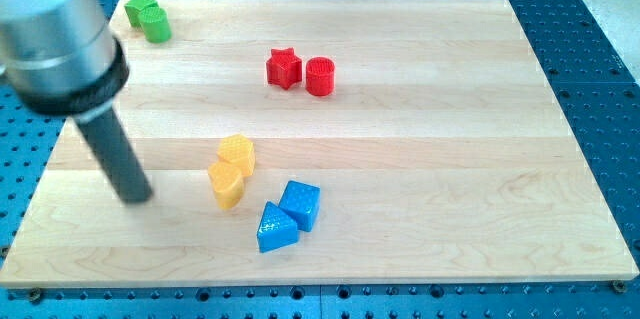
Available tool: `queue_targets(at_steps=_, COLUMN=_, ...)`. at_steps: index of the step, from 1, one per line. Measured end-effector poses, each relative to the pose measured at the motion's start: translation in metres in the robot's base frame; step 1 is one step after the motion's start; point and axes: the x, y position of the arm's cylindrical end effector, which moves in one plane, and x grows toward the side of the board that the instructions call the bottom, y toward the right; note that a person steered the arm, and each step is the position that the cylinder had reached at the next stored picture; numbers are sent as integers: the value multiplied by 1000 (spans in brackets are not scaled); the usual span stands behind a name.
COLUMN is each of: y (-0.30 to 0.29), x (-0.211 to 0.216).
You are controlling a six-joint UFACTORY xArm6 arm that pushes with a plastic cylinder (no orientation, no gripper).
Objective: Separate the yellow blocks
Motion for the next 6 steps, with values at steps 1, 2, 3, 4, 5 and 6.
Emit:
queue_targets(at_steps=1, y=27, x=14)
queue_targets(at_steps=2, y=57, x=14)
queue_targets(at_steps=3, y=95, x=14)
queue_targets(at_steps=4, y=104, x=14)
queue_targets(at_steps=5, y=94, x=13)
queue_targets(at_steps=6, y=93, x=-30)
